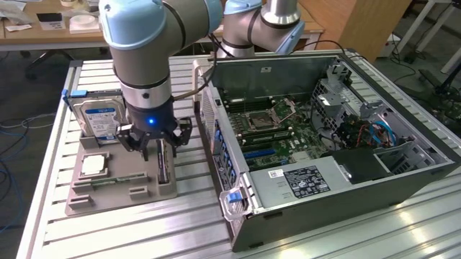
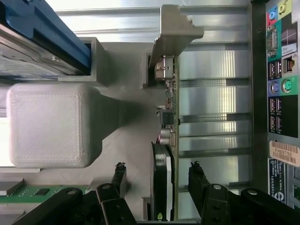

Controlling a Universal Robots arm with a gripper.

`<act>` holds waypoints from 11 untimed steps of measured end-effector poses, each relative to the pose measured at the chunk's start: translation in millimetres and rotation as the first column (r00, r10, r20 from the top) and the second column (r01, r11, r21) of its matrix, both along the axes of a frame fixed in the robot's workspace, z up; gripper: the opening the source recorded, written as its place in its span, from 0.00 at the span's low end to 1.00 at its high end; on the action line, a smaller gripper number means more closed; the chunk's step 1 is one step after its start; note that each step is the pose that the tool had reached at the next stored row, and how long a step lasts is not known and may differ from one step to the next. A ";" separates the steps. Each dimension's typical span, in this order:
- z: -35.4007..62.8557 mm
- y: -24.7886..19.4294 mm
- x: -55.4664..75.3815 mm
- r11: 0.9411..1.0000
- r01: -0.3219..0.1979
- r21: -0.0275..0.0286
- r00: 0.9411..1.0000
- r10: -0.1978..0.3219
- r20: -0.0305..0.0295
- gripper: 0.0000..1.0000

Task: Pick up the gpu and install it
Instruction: 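Pick up the gpu and move the gpu toward the slot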

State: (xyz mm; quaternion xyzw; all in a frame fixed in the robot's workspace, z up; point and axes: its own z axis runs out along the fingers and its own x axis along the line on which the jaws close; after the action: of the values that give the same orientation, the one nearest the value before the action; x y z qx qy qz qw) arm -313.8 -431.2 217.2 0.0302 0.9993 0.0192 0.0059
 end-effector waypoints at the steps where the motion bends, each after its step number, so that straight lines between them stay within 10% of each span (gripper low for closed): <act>1: -1.8 0.0 0.1 1.000 0.000 0.000 1.000 0.000 0.000 0.65; 11: -3.6 0.0 0.1 1.000 0.000 0.000 1.000 0.000 0.000 0.65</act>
State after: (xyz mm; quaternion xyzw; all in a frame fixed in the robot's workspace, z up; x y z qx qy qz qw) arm -313.7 -431.2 213.7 0.0303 0.9993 0.0192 0.0057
